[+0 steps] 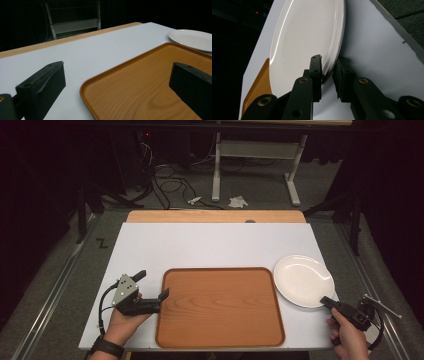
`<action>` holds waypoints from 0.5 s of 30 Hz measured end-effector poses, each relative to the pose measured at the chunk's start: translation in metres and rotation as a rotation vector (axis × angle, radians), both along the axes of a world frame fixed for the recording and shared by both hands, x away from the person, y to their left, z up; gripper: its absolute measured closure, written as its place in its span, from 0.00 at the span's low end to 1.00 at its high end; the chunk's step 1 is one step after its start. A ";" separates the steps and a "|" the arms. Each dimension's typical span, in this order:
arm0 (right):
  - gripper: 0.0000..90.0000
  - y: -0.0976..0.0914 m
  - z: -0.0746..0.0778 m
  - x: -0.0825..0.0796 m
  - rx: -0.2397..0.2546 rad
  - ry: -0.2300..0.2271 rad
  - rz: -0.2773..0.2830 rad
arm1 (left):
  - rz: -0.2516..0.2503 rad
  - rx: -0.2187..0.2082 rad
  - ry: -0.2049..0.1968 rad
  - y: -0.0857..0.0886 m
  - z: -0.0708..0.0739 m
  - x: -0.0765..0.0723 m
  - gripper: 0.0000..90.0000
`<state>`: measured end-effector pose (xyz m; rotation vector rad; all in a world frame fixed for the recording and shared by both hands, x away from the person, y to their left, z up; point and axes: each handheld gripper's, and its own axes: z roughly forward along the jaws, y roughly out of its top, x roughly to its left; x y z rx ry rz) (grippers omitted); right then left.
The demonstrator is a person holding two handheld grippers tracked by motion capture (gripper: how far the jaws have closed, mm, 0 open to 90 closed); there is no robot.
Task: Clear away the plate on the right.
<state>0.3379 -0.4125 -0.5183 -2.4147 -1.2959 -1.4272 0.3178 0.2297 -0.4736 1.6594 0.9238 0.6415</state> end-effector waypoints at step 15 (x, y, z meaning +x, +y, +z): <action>0.90 -0.002 -0.002 0.000 0.016 -0.008 -0.002 | -0.008 0.002 0.000 -0.001 0.000 0.000 0.02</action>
